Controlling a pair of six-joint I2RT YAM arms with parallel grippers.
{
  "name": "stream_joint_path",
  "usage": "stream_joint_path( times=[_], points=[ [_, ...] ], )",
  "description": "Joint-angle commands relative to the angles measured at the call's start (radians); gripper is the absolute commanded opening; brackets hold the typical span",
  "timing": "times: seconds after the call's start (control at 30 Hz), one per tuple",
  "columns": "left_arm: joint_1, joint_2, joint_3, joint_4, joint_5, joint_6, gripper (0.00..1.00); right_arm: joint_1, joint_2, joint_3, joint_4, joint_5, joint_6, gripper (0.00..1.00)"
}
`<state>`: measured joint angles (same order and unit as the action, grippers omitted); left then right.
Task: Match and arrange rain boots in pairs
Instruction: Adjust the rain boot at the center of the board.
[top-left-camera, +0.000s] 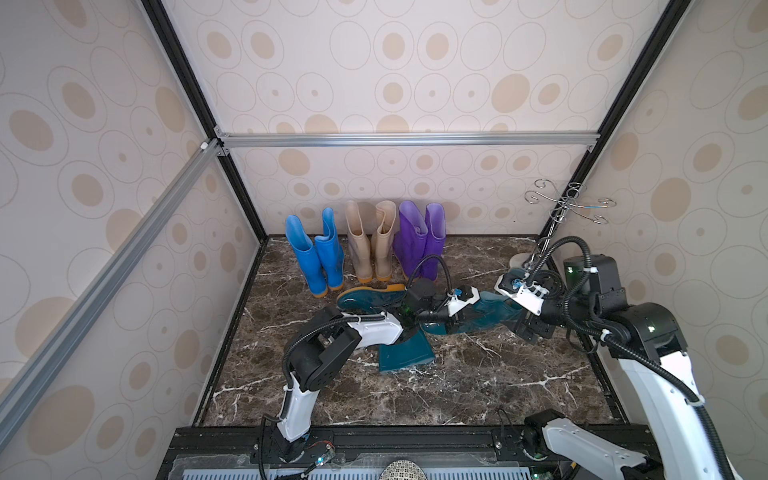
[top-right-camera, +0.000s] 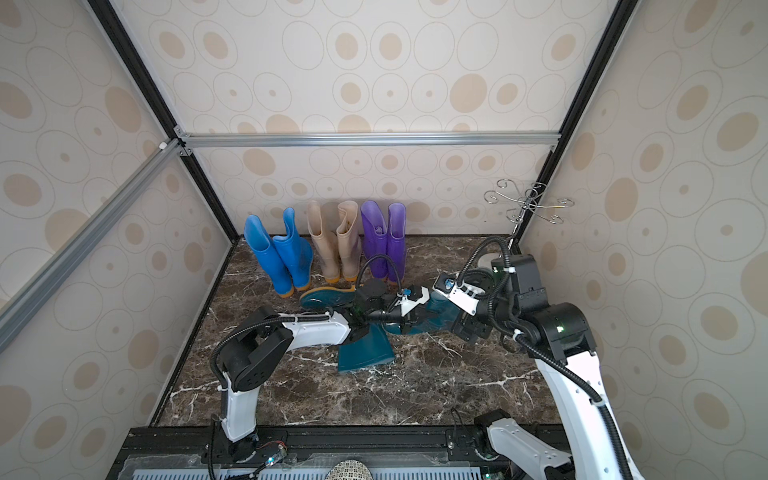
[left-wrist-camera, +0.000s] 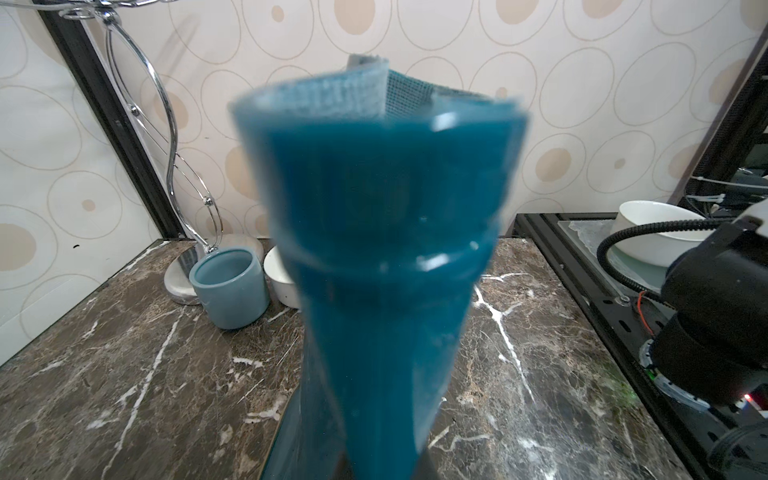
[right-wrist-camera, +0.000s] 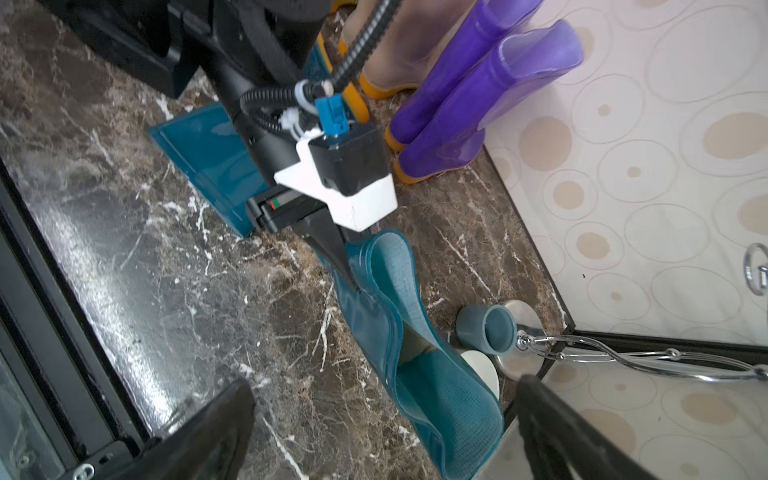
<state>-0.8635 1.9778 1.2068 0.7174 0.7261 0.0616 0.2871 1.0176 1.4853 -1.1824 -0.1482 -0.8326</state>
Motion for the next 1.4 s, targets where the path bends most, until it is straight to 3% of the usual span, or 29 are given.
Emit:
stream_joint_path(
  times=[0.0,0.17,0.33,0.67,0.77,0.93,1.03,1.13,1.2,1.3,1.37],
  points=[
    [0.006,-0.064,0.024,-0.019,0.033,0.028,0.00,0.000,0.015,-0.029,-0.028,0.049,-0.117,0.97],
    [0.005,-0.082,0.007,-0.024,0.045,0.042,0.00,-0.003,0.077,-0.060,0.046,0.100,-0.141,0.99],
    [0.005,-0.093,-0.016,-0.022,0.041,0.053,0.00,-0.047,0.132,-0.073,0.139,0.042,-0.164,1.00],
    [0.005,-0.096,-0.014,-0.032,0.047,0.059,0.00,-0.114,0.209,-0.021,0.125,-0.099,-0.099,0.94],
    [0.004,-0.096,-0.009,-0.036,0.045,0.064,0.00,-0.123,0.231,-0.017,0.095,-0.145,-0.097,0.84],
    [0.005,-0.097,0.004,-0.061,0.016,0.066,0.00,-0.124,0.272,0.007,0.042,-0.155,-0.092,0.43],
    [0.004,-0.103,-0.001,-0.056,0.012,0.057,0.00,-0.126,0.271,0.015,0.028,-0.180,-0.079,0.36],
    [0.005,-0.109,-0.004,-0.066,-0.003,0.055,0.00,-0.126,0.270,0.018,0.012,-0.179,-0.069,0.19],
    [0.005,-0.119,-0.007,-0.070,-0.017,0.058,0.06,-0.126,0.261,0.029,0.007,-0.195,-0.054,0.08],
    [0.006,-0.135,0.001,-0.095,-0.074,0.041,0.50,-0.126,0.240,0.058,0.005,-0.218,-0.011,0.00],
    [0.009,-0.147,0.033,-0.151,-0.137,0.005,0.58,-0.126,0.229,0.080,0.004,-0.224,0.030,0.00]
  ],
)
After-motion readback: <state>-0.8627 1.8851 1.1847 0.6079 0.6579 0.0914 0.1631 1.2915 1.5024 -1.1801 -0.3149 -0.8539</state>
